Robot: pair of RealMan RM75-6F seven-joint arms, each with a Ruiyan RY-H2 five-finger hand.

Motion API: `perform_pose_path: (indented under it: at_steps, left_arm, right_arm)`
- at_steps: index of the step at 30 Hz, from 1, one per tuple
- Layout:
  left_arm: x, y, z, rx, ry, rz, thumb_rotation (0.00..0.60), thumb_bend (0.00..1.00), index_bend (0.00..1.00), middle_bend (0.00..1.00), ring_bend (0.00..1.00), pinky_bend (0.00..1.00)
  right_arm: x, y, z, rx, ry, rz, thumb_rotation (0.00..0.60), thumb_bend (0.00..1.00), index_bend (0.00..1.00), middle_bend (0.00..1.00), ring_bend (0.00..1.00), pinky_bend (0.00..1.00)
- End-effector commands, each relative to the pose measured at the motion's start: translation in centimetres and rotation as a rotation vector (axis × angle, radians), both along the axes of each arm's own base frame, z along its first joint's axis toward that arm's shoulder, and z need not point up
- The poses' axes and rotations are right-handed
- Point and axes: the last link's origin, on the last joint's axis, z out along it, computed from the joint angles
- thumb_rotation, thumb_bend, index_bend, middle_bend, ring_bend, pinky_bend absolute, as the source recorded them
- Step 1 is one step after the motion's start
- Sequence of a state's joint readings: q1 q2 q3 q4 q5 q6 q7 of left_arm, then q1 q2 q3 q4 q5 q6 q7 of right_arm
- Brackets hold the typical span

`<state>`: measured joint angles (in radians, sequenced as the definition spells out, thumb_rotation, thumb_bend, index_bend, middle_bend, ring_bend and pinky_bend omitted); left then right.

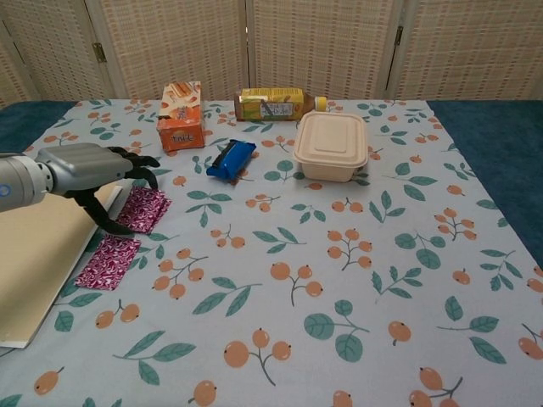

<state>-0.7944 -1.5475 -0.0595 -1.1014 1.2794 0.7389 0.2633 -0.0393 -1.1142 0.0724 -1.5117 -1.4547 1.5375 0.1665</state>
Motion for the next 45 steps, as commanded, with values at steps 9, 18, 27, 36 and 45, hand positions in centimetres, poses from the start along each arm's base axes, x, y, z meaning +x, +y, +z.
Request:
perform_pose_path:
  at_steps: [9, 18, 27, 36, 45]
  left_arm:
    - [-0.3, -0.4, 0.6, 0.017, -0.027, 0.033, 0.439, 0.25, 0.16, 0.0, 0.0, 0.0]
    - [-1.5, -3.1, 2.8, 0.041, -0.07, 0.086, 0.438, 0.25, 0.17, 0.0, 0.0, 0.0]
    - [-1.8, -6.9, 3.5, 0.034, -0.109, 0.106, 0.446, 0.25, 0.2, 0.0, 0.0, 0.0]
    - [-2.1, -9.5, 2.3, -0.008, -0.077, 0.093, 0.448, 0.25, 0.19, 0.0, 0.0, 0.0]
    - [-2.2, -10.1, 1.4, -0.021, -0.054, 0.089, 0.438, 0.25, 0.17, 0.0, 0.0, 0.0]
  right_arm:
    - [-0.1, 0.0, 0.0, 0.0, -0.005, 0.002, 0.6, 0.28, 0.0, 0.0, 0.0, 0.0]
    - [-0.1, -0.6, 0.1, 0.003, -0.005, 0.014, 0.6, 0.28, 0.0, 0.0, 0.0, 0.0]
    - [0.2, -1.0, 0.1, 0.009, -0.003, 0.029, 0.6, 0.28, 0.0, 0.0, 0.0, 0.0]
    - [0.1, -1.0, -0.1, 0.013, -0.008, 0.028, 0.6, 0.28, 0.0, 0.0, 0.0, 0.0]
    - [-0.2, -0.8, 0.0, 0.01, -0.011, 0.026, 0.6, 0.28, 0.0, 0.0, 0.0, 0.0]
